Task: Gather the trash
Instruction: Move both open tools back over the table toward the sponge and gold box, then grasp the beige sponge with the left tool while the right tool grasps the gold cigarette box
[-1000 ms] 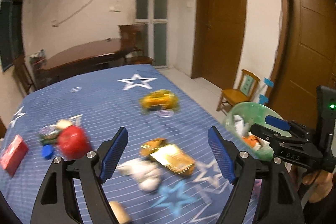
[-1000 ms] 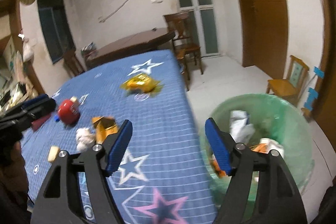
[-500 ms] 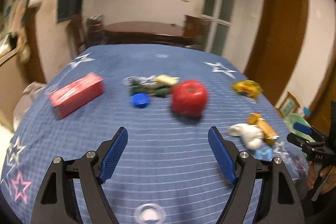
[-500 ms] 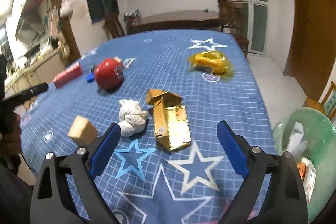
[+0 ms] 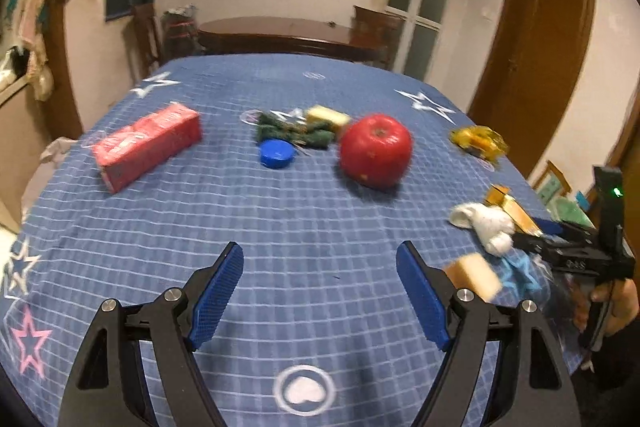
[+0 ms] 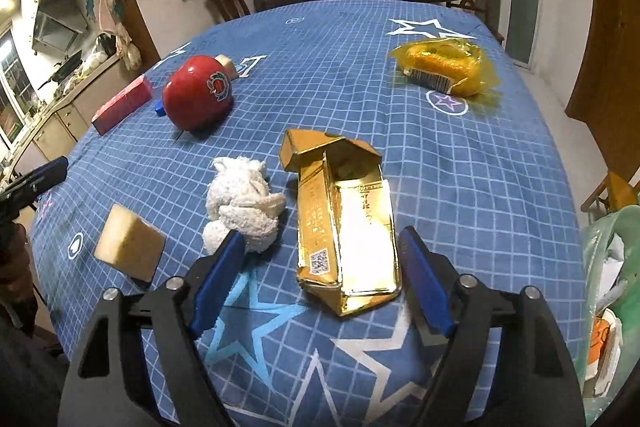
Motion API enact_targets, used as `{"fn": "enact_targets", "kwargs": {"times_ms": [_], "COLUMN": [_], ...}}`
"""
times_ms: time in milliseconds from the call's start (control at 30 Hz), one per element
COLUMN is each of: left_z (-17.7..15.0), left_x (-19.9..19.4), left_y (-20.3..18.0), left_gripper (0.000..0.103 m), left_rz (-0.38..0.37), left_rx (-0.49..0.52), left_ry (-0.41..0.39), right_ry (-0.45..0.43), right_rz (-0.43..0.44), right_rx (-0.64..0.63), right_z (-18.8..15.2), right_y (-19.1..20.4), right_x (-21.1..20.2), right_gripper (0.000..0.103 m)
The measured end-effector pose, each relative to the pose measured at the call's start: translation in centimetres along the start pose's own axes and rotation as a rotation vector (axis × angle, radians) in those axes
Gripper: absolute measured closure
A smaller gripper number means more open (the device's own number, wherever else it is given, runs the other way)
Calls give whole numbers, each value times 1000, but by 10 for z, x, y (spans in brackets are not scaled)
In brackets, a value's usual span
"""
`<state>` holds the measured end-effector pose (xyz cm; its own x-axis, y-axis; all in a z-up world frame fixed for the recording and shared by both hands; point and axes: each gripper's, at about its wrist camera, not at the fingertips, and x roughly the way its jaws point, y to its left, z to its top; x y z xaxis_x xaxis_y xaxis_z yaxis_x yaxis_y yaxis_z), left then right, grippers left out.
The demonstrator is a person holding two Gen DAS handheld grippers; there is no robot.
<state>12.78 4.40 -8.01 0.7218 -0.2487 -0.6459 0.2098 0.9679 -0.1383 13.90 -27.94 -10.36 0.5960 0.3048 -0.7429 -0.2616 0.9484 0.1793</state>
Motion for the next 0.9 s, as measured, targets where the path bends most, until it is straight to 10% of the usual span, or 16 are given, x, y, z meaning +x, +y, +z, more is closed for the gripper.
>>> {"fn": "enact_targets", "kwargs": {"times_ms": [167, 700, 900], "left_z": [-8, -19, -23], "left_x": [1, 39, 57], "left_y": [-34, -120, -131], "left_gripper": [24, 24, 57], "left_rz": [-97, -197, -125], "left_rx": [84, 215, 239], "left_ry": [35, 114, 135], "right_ry": [10, -172, -218], "right_rz": [1, -47, -94], "right_rx": [1, 110, 73], "right_z": [-1, -21, -30], "right_y": [-1, -5, 18], "right_x": [0, -59, -69], "right_gripper": [56, 59, 59]}}
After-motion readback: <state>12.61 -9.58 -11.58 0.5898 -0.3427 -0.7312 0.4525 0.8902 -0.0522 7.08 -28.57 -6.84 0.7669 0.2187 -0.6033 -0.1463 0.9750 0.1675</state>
